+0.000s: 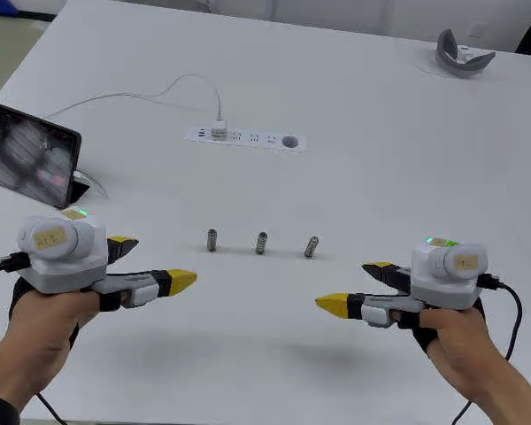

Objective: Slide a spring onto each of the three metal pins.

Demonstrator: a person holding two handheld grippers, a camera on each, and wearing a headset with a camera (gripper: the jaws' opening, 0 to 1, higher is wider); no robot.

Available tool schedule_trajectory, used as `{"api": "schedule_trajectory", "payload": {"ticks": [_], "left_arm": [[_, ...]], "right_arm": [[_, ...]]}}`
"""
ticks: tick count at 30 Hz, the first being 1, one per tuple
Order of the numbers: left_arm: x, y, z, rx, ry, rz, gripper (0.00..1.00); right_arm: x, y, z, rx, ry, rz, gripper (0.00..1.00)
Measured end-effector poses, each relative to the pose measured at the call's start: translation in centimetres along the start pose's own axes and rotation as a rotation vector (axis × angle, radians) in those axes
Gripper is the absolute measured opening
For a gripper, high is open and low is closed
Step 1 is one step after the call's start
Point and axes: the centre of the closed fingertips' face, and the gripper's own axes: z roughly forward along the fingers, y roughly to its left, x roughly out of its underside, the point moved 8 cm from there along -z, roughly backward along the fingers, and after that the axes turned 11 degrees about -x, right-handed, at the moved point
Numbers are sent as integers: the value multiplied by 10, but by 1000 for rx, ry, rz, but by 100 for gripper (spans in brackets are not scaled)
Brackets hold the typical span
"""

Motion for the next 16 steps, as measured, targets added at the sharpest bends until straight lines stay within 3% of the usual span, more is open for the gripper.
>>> {"api": "schedule_trajectory", "payload": {"ticks": [12, 16], "left_arm": [[4, 5, 0, 2, 8, -21, 76], [4, 6, -1, 2, 7, 6, 76]], "right_arm": [[2, 0, 0, -4, 12, -4, 84], [2, -1, 0, -5, 8, -2, 84]]}}
